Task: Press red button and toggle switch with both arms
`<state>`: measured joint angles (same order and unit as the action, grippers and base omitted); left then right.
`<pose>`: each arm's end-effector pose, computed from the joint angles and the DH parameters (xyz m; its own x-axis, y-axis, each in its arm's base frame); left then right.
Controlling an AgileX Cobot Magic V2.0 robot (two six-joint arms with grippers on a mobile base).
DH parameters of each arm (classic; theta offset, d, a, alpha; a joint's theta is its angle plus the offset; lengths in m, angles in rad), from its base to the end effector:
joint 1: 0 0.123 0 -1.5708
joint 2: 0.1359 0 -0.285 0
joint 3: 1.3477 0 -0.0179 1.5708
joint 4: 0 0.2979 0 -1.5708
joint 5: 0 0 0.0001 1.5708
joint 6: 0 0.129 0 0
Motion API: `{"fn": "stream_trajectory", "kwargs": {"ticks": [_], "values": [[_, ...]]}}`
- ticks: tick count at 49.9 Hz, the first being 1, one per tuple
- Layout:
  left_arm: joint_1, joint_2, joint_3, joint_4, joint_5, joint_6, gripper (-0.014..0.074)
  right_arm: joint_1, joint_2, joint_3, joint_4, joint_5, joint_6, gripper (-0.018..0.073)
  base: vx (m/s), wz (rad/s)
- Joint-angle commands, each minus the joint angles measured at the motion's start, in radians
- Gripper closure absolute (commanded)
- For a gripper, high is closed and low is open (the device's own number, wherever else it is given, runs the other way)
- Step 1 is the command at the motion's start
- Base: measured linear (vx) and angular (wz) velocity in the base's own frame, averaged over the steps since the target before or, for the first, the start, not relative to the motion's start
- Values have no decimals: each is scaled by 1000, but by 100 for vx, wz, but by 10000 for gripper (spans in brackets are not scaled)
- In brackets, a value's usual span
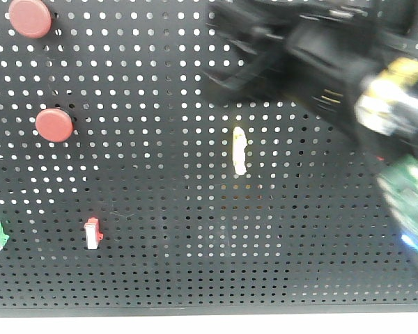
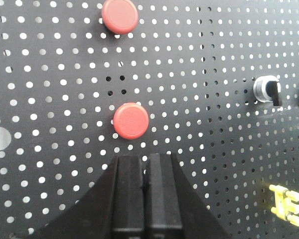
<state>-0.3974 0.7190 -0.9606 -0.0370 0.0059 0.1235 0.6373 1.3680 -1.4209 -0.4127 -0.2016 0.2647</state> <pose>0.1950 -0.0819 0.4920 0.3249 -0.0427 -0.9448 0.3605 0.9292 0.0820 0.3116 0.2435 0.5077 0.3459 0.0823 -0.9347 -0.6119 0.7750 -0.1581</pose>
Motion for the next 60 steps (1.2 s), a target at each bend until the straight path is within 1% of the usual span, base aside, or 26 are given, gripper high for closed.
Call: {"fn": "stream_trajectory", "kwargs": {"ticks": [1, 6, 18, 21, 30, 42, 51, 56, 60], "values": [[-2, -1, -24, -3, -85, -8, 596, -3, -2, -78, 10, -27, 1, 562, 0, 0], [-2, -1, -24, -3, -85, -8, 596, -3, 20, -112, 10, 23, 0, 562, 0, 0], [-2, -1, -24, -3, -85, -8, 596, -4, 34, -125, 10, 62, -10, 562, 0, 0], [-2, -1, -24, -3, -85, -8, 596, -20, 32, -125, 10, 82, -10, 562, 0, 0], [-2, -1, -24, -3, -84, -8, 596, -75, 28, -125, 29, 59, 7, 562, 0, 0], [-2, -1, -24, -3, -67, -8, 596, -74, 24, -125, 28, 59, 5, 562, 0, 0], [-2, -1, -24, -3, -49, -8, 596, -74, -15, -124, 19, 97, -30, 562, 0, 0], [-2, -1, -24, -3, -49, -8, 596, -74, -30, -124, 17, 149, -97, 562, 0, 0], [-2, -1, -24, -3, -48, -8, 596, -74, -33, -122, 18, 163, -109, 562, 0, 0]]}}
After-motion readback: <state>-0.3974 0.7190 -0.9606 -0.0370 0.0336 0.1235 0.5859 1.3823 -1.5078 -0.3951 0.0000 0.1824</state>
